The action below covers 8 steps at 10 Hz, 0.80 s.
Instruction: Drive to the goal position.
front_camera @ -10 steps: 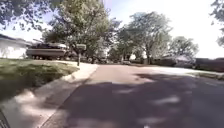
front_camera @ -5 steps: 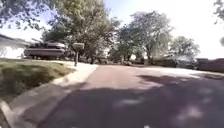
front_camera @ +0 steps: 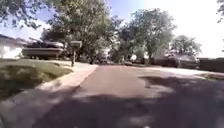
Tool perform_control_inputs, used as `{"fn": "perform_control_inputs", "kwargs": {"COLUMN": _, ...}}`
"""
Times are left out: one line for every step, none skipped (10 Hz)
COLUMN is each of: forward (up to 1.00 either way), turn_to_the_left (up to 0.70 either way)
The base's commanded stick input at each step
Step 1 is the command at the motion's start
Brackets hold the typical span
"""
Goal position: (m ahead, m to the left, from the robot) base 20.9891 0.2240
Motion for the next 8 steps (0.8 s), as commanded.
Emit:
{"fn": "perform_control_inputs", "kwargs": {"forward": 1.00, "turn_to_the_left": 0.00}}
{"fn": "perform_control_inputs", "kwargs": {"forward": 1.00, "turn_to_the_left": 0.00}}
{"fn": "perform_control_inputs", "kwargs": {"forward": 1.00, "turn_to_the_left": 0.00}}
{"fn": "perform_control_inputs", "kwargs": {"forward": 1.00, "turn_to_the_left": 0.00}}
{"fn": "perform_control_inputs", "kwargs": {"forward": 1.00, "turn_to_the_left": 0.00}}
{"fn": "perform_control_inputs", "kwargs": {"forward": 1.00, "turn_to_the_left": 0.00}}
{"fn": "perform_control_inputs", "kwargs": {"forward": 1.00, "turn_to_the_left": 0.00}}
{"fn": "perform_control_inputs", "kwargs": {"forward": 1.00, "turn_to_the_left": 0.00}}
